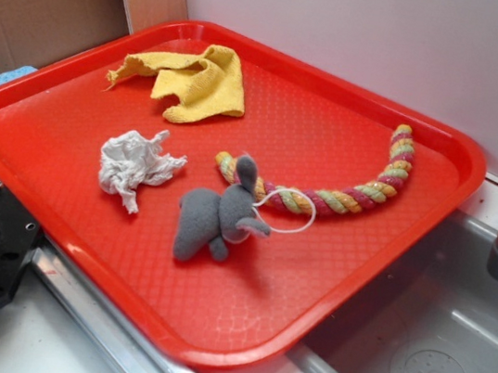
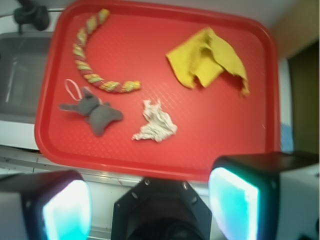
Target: Grab the gray animal.
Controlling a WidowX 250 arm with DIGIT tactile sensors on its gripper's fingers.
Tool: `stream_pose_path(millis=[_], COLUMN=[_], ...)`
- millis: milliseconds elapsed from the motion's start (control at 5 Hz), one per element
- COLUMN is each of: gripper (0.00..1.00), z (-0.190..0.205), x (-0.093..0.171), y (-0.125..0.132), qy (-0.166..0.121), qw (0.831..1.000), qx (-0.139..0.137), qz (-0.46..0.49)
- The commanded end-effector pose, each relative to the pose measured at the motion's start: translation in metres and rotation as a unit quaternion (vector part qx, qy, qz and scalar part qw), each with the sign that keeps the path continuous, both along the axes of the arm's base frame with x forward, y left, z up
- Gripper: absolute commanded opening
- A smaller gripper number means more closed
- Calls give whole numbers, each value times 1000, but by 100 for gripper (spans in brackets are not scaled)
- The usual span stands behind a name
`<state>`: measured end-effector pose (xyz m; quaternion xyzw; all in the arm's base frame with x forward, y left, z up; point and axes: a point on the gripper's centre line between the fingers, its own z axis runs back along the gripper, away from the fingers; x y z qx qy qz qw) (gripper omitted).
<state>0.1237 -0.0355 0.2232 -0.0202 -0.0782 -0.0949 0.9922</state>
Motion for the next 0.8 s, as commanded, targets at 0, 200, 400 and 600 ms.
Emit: stream_pose_path(millis=[0,200,400,600], gripper=[100,100,100,100], z=[-21,-44,-68,-106], x=[26,36,42,43], y=[-38,-65,-79,-90], qy=[-49,-54,-51,-12], qw=[986,976,973,969], qx=[-2,-15,-14,-13], qz=[-159,-209,-223,-245])
